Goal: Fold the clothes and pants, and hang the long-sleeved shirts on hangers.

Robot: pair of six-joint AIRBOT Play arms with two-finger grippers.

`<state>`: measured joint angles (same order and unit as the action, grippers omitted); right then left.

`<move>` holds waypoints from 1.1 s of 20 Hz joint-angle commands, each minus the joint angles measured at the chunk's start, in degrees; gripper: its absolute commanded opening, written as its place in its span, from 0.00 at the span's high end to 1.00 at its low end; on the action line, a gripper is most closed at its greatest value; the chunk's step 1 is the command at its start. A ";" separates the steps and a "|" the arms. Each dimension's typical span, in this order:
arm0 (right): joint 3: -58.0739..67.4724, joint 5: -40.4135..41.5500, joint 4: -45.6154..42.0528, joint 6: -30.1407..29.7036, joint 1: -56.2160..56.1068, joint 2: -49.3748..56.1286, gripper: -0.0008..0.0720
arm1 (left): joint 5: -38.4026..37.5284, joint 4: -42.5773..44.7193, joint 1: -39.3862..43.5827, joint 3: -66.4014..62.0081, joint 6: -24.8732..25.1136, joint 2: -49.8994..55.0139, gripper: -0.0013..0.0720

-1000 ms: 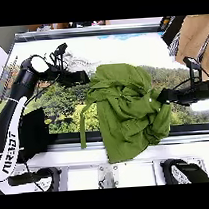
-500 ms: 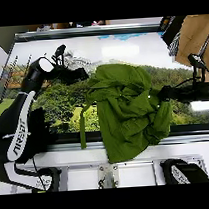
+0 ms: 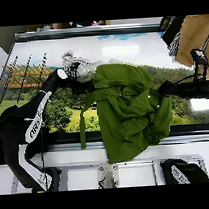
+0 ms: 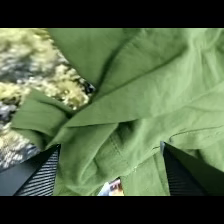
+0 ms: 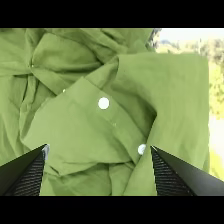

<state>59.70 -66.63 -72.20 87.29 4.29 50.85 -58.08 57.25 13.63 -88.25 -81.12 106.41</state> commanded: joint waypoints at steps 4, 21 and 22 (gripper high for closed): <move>0.57 4.07 -0.04 -5.60 -1.40 2.69 0.01 | -0.42 4.57 1.79 -0.07 -1.49 0.42 0.96; 19.32 15.61 -4.74 -18.56 -13.27 44.70 0.01 | -0.22 4.70 1.73 -0.07 -1.68 -7.78 0.96; 19.30 15.61 -4.61 -18.56 -13.66 44.70 0.01 | -0.22 4.70 1.75 -0.07 -1.68 -7.78 0.96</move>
<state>77.97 -51.24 -76.82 69.28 -8.34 93.23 -58.26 61.95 15.33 -88.25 -82.85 98.72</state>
